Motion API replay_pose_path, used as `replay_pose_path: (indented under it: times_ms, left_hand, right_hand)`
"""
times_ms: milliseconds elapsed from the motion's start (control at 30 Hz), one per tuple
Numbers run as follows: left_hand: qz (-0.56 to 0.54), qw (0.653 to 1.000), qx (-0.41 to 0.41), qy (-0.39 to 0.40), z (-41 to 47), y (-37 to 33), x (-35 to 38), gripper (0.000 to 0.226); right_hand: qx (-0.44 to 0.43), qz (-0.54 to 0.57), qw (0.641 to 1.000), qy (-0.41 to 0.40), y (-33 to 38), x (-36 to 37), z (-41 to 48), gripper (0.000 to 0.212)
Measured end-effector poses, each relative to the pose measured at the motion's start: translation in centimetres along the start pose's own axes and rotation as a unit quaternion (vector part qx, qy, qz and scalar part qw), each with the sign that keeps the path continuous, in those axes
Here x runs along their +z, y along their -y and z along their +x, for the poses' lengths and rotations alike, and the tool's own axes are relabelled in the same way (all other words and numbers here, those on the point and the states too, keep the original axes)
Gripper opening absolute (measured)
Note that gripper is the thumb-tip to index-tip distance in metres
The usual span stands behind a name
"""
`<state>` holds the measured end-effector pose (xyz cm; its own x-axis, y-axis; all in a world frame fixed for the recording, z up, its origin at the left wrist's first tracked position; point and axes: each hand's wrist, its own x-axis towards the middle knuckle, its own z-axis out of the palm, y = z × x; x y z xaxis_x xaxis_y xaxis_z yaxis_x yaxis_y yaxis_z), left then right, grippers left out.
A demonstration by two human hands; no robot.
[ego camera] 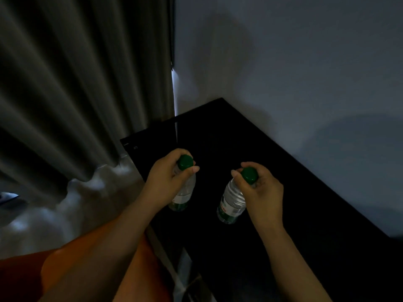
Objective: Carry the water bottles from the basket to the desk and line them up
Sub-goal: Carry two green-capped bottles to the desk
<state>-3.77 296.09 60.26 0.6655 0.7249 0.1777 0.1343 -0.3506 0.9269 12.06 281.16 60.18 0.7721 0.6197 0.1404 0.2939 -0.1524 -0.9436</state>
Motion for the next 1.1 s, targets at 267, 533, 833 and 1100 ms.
replay_pose_path:
  times_ms: [267,533,833,1100]
  left_hand:
    - [0.055,0.998,-0.027,0.002,5.1,6.1,-0.2,0.013]
    - [0.038,0.999,-0.009,-0.012,7.0,8.8,-0.7,0.013]
    - [0.036,0.999,-0.014,-0.011,7.5,9.7,-2.0,0.011]
    - [0.038,0.999,-0.035,-0.011,7.8,9.8,-1.9,0.014]
  right_hand:
    - [0.011,-0.045,0.999,-0.003,-3.5,3.5,2.3,0.024]
    - [0.019,-0.054,0.998,-0.010,-4.9,6.4,3.7,0.022]
    - [0.004,-0.058,0.998,-0.023,-5.5,9.6,6.4,0.017]
    - [-0.009,-0.037,0.999,-0.019,-5.8,11.6,8.2,0.018]
